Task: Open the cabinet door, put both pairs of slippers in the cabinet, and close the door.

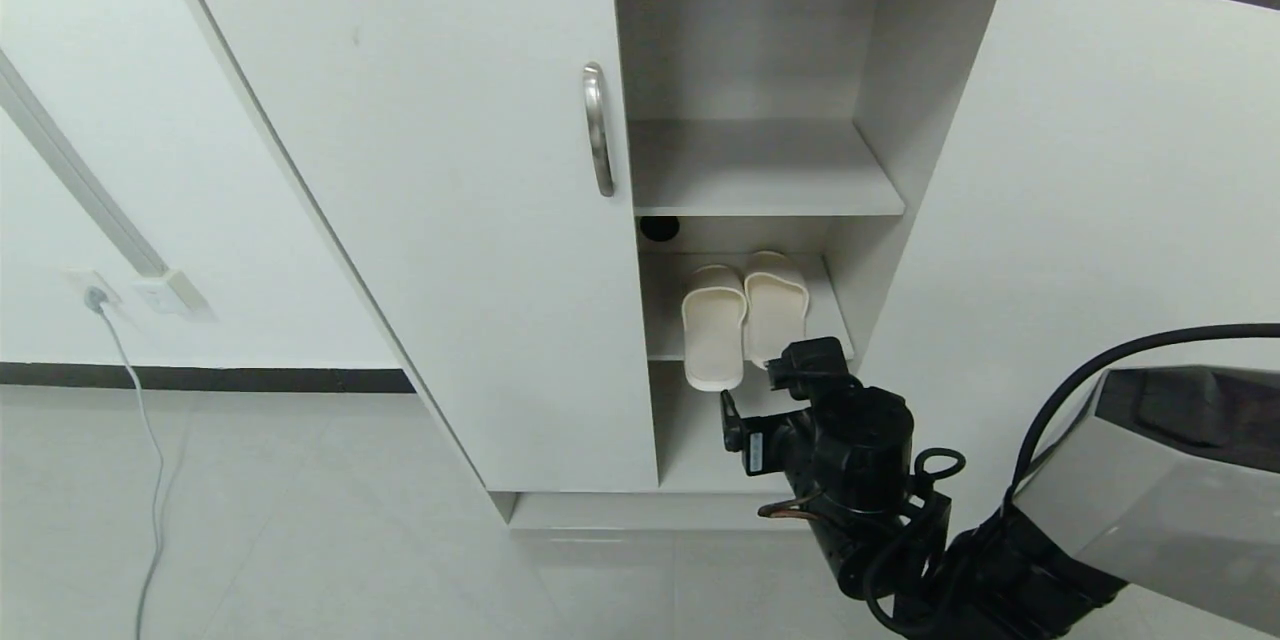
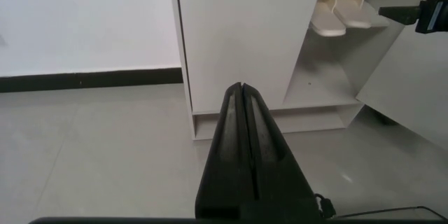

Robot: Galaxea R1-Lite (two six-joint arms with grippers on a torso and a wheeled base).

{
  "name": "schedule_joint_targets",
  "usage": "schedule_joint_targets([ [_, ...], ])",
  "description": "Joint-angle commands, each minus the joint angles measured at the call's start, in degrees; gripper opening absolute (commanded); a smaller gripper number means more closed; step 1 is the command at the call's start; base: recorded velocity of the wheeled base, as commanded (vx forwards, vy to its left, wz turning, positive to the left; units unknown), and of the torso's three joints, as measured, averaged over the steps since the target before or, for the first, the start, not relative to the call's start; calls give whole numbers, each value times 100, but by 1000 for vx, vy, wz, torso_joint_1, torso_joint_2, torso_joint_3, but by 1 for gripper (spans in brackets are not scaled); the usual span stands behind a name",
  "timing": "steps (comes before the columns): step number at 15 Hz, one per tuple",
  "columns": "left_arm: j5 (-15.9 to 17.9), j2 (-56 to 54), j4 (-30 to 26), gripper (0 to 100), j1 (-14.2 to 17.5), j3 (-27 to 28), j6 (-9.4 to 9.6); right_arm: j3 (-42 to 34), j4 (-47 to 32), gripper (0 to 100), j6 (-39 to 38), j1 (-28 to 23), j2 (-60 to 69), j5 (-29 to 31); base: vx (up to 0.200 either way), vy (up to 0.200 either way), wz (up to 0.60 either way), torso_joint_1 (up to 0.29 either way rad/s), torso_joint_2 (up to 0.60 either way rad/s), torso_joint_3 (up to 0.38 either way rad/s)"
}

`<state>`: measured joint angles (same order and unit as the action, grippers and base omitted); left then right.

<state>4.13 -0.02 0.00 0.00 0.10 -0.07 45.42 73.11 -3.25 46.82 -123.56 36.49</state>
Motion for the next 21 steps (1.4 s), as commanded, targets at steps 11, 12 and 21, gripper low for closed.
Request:
schedule_joint_targets([
  [11, -9, 2, 0, 0, 0, -1, 7, 11, 2, 100, 0, 2, -168, 16, 0, 0, 0, 1, 3, 128],
  [12, -18, 2, 0, 0, 0, -1, 7, 11, 2, 100, 0, 2, -168, 16, 0, 0, 0, 0, 0, 0],
  [21, -18, 2, 0, 0, 0, -1, -10, 11, 46, 100, 0, 2, -212, 16, 0, 22, 0, 0, 0, 0],
])
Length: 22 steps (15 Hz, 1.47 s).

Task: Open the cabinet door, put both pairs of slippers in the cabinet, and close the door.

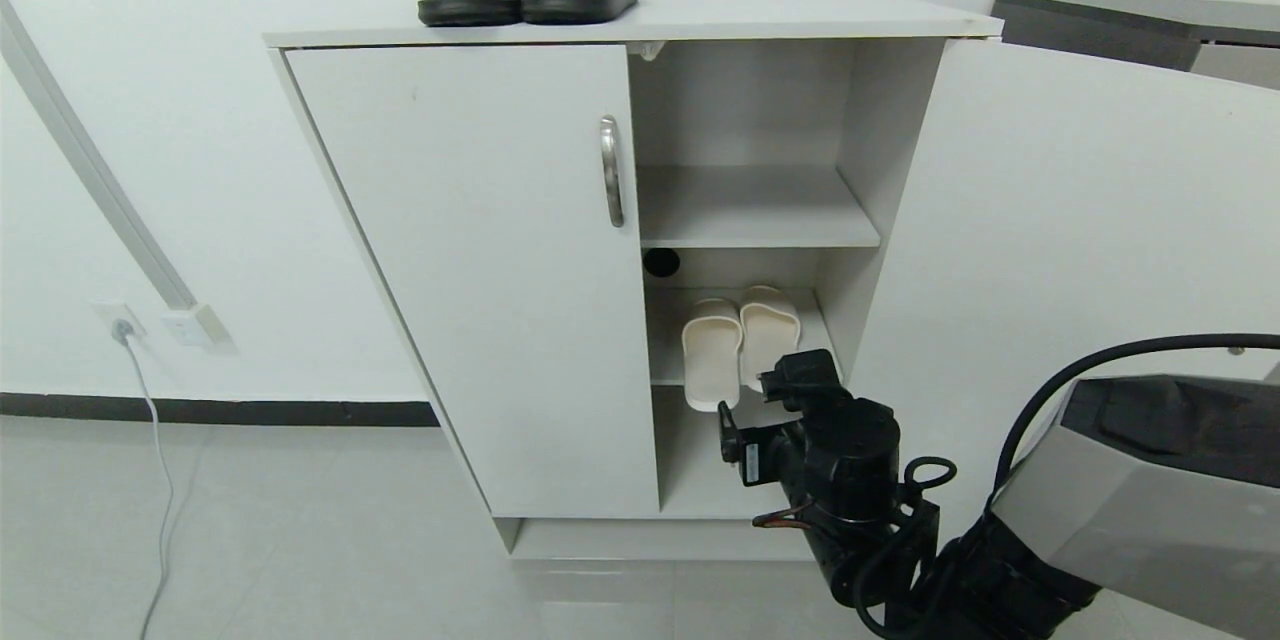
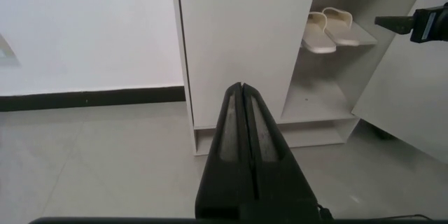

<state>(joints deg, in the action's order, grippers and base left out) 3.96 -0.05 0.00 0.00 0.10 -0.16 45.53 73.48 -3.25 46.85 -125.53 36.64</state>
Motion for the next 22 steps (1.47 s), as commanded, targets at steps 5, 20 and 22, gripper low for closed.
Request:
schedule_joint_targets([
  [5, -1, 5, 0, 0, 0, -1, -11, 0, 8, 100, 0, 0, -16, 1, 0, 200, 0, 5, 0, 4],
  [20, -133, 5, 0, 0, 0, -1, -19, -27, 184, 100, 35, -132, -51, 1, 0, 173, 0, 3, 2, 2],
  [22, -168, 5, 0, 0, 0, -1, -54, 0, 280, 100, 53, -211, -42, 1, 0, 0, 0, 0, 0, 0],
])
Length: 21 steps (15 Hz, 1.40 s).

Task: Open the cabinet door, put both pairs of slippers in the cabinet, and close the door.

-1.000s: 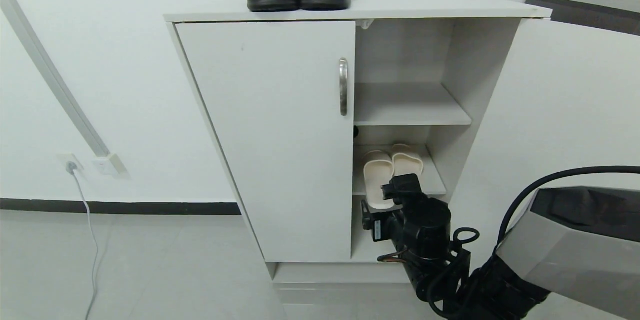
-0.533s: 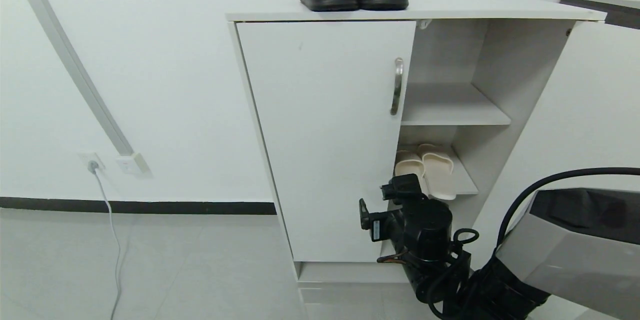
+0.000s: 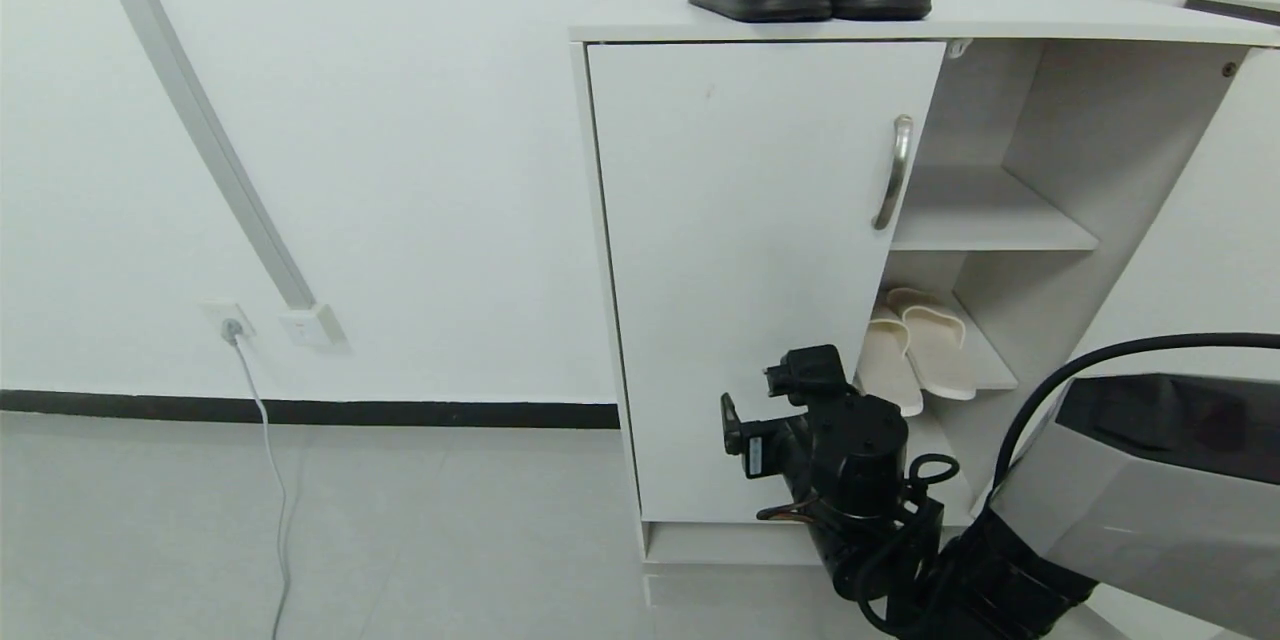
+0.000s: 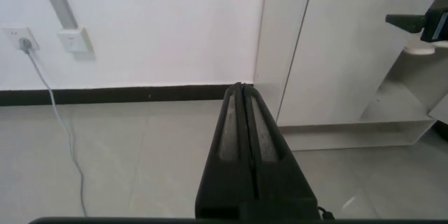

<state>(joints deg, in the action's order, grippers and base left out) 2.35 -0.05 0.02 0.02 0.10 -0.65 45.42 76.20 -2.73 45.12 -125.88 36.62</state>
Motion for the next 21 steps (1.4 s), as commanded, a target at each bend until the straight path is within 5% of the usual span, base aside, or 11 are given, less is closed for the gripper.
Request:
schedule_joint_targets([
  [1, -7, 5, -2, 0, -2, -1, -6, 11, 26, 100, 1, -56, -7, 12, 0, 0, 0, 0, 0, 0],
  [14, -7, 5, -2, 0, -2, -1, -6, -139, 246, 100, 106, -135, -16, -32, 0, 0, 0, 0, 0, 0],
  [21, -7, 5, -2, 0, -2, -1, -6, -130, 246, 100, 106, -135, -16, -32, 0, 0, 0, 23, -344, -311],
])
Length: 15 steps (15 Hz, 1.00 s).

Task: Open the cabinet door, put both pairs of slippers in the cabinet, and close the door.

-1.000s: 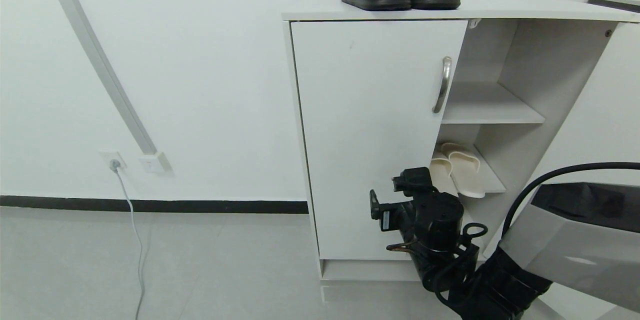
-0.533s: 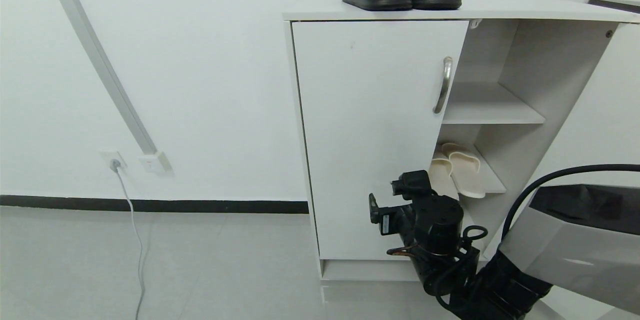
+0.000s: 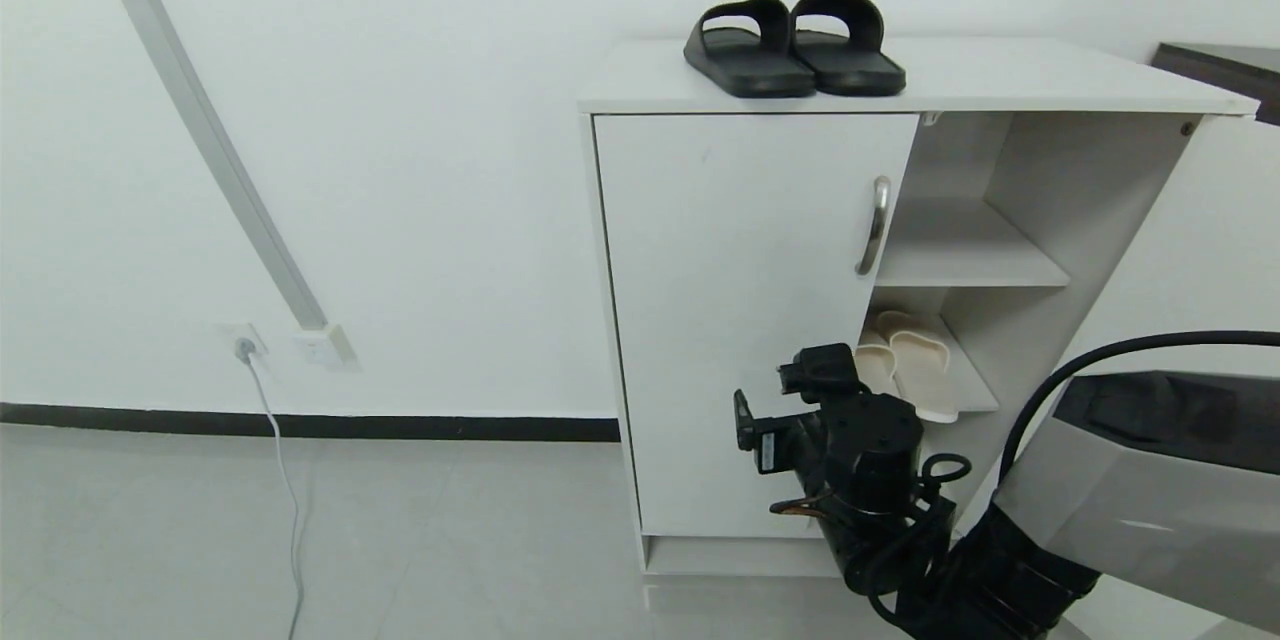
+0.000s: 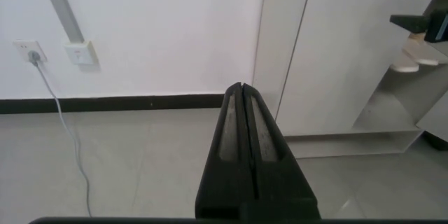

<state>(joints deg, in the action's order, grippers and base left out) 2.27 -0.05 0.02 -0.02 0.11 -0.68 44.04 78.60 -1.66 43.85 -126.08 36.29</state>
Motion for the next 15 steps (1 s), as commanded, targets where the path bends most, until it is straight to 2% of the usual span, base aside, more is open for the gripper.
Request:
schedule_joint_targets([
  [1, 2, 5, -2, 0, 2, -2, -2, 8, -3, 100, -1, 1, 4, 1, 0, 0, 0, 100, -456, -354],
  [8, 2, 5, -2, 0, 2, -2, -2, -1, 6, 100, -1, -8, 4, 1, 0, 0, 0, 134, -464, -336],
  [15, 2, 5, 6, 0, 2, -2, -2, -1, -3, 100, 8, -8, 4, 1, 0, 0, 0, 184, -497, -314],
])
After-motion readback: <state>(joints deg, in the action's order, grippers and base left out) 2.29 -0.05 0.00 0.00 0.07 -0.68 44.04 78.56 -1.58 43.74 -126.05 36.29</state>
